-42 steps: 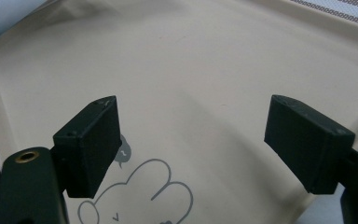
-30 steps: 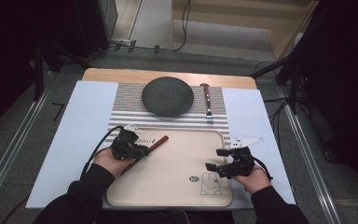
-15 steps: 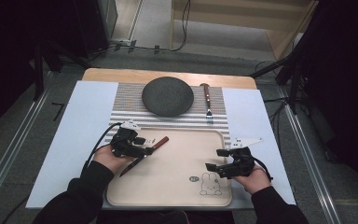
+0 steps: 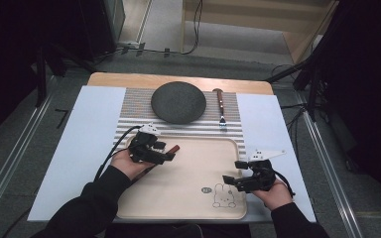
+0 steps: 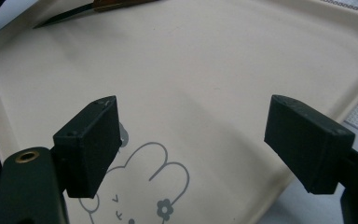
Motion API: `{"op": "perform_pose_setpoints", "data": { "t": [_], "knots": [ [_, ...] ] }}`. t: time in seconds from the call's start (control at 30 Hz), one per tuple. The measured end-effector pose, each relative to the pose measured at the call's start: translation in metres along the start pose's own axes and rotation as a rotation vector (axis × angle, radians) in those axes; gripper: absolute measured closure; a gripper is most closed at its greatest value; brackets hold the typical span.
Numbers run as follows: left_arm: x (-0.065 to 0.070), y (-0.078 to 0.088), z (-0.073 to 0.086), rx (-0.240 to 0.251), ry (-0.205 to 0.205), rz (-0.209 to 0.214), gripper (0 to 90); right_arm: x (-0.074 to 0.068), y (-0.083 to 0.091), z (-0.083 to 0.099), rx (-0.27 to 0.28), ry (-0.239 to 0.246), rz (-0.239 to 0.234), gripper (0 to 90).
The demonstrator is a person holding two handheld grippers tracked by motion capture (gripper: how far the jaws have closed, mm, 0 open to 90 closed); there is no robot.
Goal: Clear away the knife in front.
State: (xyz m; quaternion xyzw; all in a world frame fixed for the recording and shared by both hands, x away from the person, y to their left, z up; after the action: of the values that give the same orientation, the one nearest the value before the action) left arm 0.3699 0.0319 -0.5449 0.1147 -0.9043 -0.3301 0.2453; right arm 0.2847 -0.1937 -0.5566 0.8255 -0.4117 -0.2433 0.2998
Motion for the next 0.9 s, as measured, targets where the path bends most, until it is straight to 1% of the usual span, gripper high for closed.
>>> {"op": "perform_pose_setpoints", "data": {
  "t": [0.07,0.23,0.27,0.3,0.33,0.37,0.43,0.47,0.5,0.53,0.57,0.6,0.67,0.8,0.9],
  "knots": [
    [0.001,-0.004,-0.003,-0.004,-0.010,0.001,38.4,0.001,0.002,0.002,0.000,-0.005,0.004,16.6],
    [0.004,-0.013,-0.010,-0.006,-0.020,0.022,38.7,0.004,0.006,0.006,0.002,-0.016,0.017,16.6],
    [0.005,-0.015,-0.011,-0.004,-0.020,0.023,40.4,0.004,0.006,0.006,0.002,-0.019,0.019,16.7],
    [0.006,-0.017,-0.012,-0.010,-0.019,0.027,43.7,0.004,0.007,0.007,0.003,-0.020,0.019,16.6],
    [0.008,-0.018,-0.013,-0.013,-0.018,0.032,53.0,0.004,0.007,0.007,0.002,-0.021,0.020,16.7],
    [0.008,-0.019,-0.013,-0.015,-0.020,0.031,53.0,0.004,0.007,0.007,0.005,-0.023,0.021,16.7],
    [0.012,-0.020,-0.017,0.003,-0.029,0.052,67.0,0.005,0.008,0.008,0.003,-0.024,0.022,16.7],
    [0.011,-0.021,-0.018,0.002,-0.035,0.046,73.2,0.005,0.008,0.008,0.003,-0.025,0.023,16.7],
    [0.010,-0.022,-0.018,-0.001,-0.045,0.040,81.6,0.005,0.008,0.008,0.003,-0.026,0.021,16.7],
    [0.008,-0.023,-0.017,-0.011,-0.048,0.031,87.5,0.005,0.008,0.008,0.003,-0.027,0.021,16.7],
    [0.006,-0.025,-0.014,-0.031,-0.042,0.032,90.0,0.005,0.008,0.008,0.003,-0.027,0.020,16.7],
    [0.003,-0.027,-0.011,-0.051,-0.034,0.025,90.0,0.005,0.008,0.008,0.003,-0.025,0.020,16.7],
    [0.000,-0.029,-0.007,-0.072,-0.034,0.018,90.0,0.004,0.008,0.008,0.003,-0.022,0.019,16.7],
    [-0.007,-0.030,-0.004,-0.081,-0.020,0.005,90.0,0.004,0.007,0.007,0.001,-0.022,0.017,16.6],
    [-0.012,-0.031,0.001,-0.099,-0.011,-0.008,90.0,0.003,0.007,0.007,0.001,-0.021,0.016,16.6]
  ]
}}
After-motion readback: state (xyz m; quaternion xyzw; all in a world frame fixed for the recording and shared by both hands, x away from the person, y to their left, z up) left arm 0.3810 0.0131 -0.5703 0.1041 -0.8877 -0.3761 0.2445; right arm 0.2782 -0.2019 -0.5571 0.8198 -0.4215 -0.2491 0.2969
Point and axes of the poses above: each handheld gripper's, and its own axes: y roughly backward along the jaws, z roughly out of its underside, x roughly to its right, the point moved 10 cm from there along -y, roughly forward along the jaws, and after that the axes turned 12 degrees about z, right-handed, at the moved point
